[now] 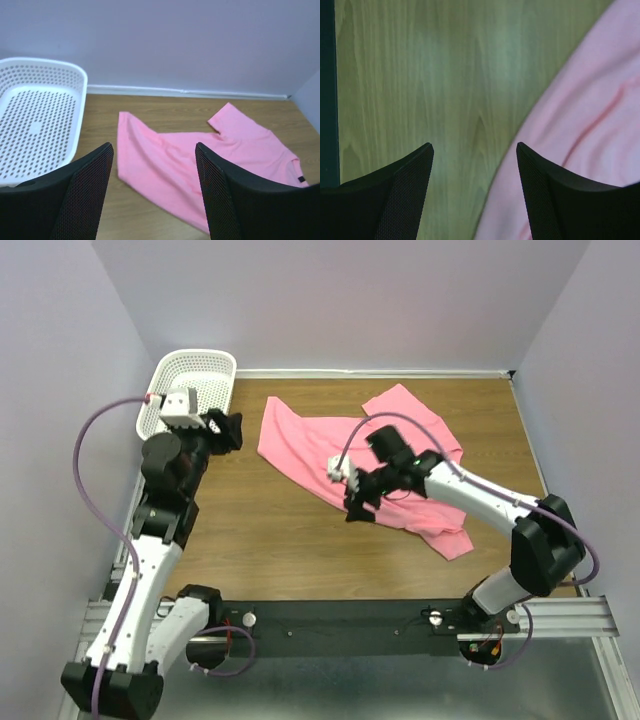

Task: Fold and stack the t-shirts

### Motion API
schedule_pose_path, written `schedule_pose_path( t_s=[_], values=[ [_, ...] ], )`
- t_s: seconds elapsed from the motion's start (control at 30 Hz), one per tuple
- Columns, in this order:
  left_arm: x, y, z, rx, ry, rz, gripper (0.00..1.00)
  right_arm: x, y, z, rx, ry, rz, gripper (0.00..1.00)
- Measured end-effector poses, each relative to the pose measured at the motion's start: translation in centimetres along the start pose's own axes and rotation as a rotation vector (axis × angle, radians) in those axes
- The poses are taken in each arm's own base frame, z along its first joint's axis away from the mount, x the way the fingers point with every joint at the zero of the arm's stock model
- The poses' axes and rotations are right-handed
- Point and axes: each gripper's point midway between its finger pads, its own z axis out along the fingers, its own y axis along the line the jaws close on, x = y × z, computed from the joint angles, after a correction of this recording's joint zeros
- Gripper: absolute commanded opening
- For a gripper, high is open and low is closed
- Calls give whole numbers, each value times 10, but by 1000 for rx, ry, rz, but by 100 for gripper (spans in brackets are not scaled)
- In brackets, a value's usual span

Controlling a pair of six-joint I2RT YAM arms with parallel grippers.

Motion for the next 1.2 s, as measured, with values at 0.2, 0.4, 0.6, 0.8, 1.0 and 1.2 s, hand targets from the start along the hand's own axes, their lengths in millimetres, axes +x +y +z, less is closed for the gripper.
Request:
schedule_pose_path(
  t_s=[0.2, 0.4, 0.6, 0.8, 1.0, 1.2],
  values=[
    [23, 30, -63, -115, -60, 54, 93, -26, 27, 71, 76, 110, -116, 74],
    [-18, 32, -113, -145, -280, 48, 93, -13, -26, 119, 277, 223, -46, 69],
    [-20, 37, -114, -173, -287, 45, 93, 5, -45, 125, 384, 299, -5, 28],
    [-17, 38, -112, -177, -273, 47, 93, 5, -44, 128, 384, 286, 31, 1],
    [-16, 38, -112, -177, -271, 47, 93, -24, -71, 104, 397, 160, 164, 1],
    [-16, 38, -112, -177, -270, 46, 93, -2, -214, -16, 695, -19, 454, 63]
  ],
)
